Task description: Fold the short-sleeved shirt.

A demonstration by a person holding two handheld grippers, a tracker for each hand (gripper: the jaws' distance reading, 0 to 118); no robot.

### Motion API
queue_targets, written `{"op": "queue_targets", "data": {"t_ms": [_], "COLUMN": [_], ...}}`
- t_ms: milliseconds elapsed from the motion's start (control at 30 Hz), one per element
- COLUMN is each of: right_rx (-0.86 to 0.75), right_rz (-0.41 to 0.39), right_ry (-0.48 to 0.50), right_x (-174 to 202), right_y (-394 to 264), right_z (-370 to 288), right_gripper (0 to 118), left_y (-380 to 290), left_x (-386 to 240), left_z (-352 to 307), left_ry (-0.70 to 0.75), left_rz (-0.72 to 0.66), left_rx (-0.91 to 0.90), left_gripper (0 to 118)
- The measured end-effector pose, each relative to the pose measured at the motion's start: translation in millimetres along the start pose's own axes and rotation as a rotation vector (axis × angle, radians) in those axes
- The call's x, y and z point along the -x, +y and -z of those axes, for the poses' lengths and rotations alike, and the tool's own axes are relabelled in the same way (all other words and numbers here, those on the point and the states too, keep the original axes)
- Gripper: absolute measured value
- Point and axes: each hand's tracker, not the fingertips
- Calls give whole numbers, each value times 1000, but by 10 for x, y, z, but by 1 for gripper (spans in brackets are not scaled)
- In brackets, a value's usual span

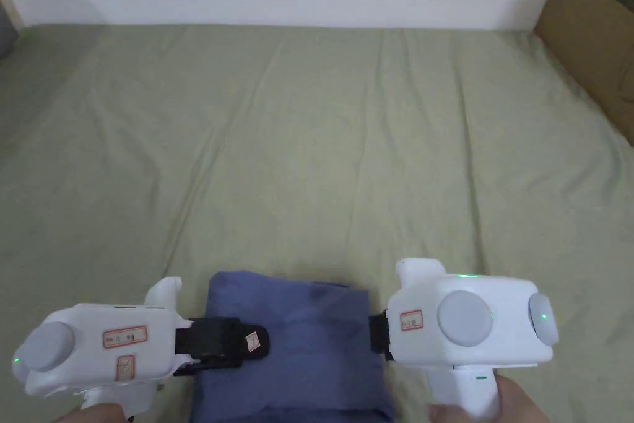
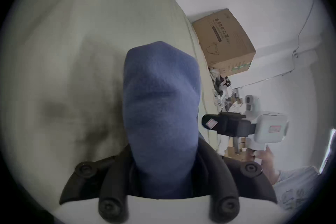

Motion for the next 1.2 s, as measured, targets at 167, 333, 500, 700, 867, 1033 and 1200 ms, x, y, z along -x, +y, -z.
{"op": "queue_targets", "data": {"t_ms": [167, 333, 500, 700, 867, 1033, 1200], "right_rx": [-70, -78, -108, -92, -91, -106, -120], "right_rz": [-10, -44, -75, -121, -102, -96, -106], "right_ry": [15, 112, 131, 133, 95, 73, 74], "right_x": [871, 1863, 2631, 2974, 3002, 3063, 3093], "right_y": [-123, -118, -112, -178, -190, -172, -212], "right_z": [-36, 93, 172, 308, 395, 444, 406], "right_gripper": [1, 1, 1, 1, 1, 1, 1], "left_y": [110, 279, 495, 659, 612, 464, 338], "left_x": [134, 411, 816, 962, 1023, 828, 589], "left_z": [-1066, -2084, -2624, -2507, -2401, -2524, -2643], "left_ry": [195, 441, 665, 979, 1114, 1338, 1402], "left_rz": [90, 160, 182, 406, 403, 400, 363], "left_rx": [-11, 8, 60, 180, 187, 28, -42], "left_gripper": [26, 26, 26, 26, 68, 88, 87]}}
